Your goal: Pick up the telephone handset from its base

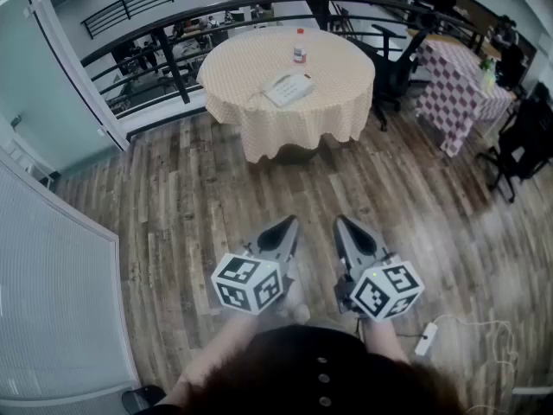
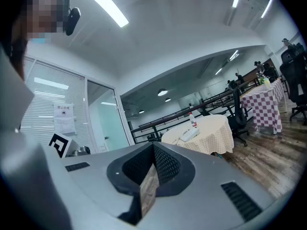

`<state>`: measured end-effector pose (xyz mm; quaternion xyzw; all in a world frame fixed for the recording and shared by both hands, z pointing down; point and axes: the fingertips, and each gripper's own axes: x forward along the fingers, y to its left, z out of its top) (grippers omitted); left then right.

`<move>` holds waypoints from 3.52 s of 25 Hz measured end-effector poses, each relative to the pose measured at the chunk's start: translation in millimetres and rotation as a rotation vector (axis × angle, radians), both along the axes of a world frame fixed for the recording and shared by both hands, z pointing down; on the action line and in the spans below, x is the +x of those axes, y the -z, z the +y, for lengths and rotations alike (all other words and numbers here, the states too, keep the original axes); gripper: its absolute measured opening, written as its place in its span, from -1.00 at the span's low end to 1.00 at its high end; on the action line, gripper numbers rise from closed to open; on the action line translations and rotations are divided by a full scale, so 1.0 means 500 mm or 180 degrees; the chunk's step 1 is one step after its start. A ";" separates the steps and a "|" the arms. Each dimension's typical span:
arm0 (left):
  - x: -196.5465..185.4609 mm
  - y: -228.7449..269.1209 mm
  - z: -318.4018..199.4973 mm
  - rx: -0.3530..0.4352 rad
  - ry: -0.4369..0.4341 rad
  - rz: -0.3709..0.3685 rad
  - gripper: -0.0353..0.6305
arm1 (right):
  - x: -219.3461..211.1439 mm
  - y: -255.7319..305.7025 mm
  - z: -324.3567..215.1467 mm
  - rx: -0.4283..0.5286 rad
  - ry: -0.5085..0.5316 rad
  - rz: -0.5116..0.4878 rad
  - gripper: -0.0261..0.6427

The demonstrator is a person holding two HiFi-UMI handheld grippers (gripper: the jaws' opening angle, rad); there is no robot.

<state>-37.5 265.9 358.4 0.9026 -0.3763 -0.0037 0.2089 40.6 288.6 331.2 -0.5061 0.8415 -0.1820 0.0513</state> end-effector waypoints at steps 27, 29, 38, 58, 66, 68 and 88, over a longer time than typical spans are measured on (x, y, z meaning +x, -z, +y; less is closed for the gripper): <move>0.066 -0.068 -0.019 -0.0162 -0.0074 0.0035 -0.87 | 0.009 -0.066 -0.037 -0.0177 0.0203 0.0026 -0.89; 0.077 -0.070 -0.029 -0.0193 -0.0083 0.0045 -0.87 | 0.032 -0.067 -0.053 -0.0186 0.0196 0.0049 -0.89; 0.096 -0.074 -0.081 -0.0213 -0.0048 0.0036 -0.87 | 0.083 -0.065 -0.125 -0.0163 0.0153 0.0065 -0.89; 0.030 -0.060 -0.477 -0.0097 -0.0100 0.0099 -0.87 | 0.010 -0.084 -0.499 -0.0212 0.0180 0.0120 -0.89; -0.006 -0.063 -0.638 -0.0096 -0.0209 -0.0003 -0.87 | -0.041 -0.076 -0.650 -0.0203 0.0058 0.0117 -0.89; -0.012 -0.057 -0.669 -0.0063 -0.0253 0.0004 -0.87 | -0.046 -0.078 -0.680 -0.0200 -0.0012 0.0103 -0.89; -0.051 -0.123 -0.801 -0.0328 -0.0354 -0.0052 -0.87 | -0.080 -0.102 -0.831 -0.0330 -0.0141 0.0019 -0.89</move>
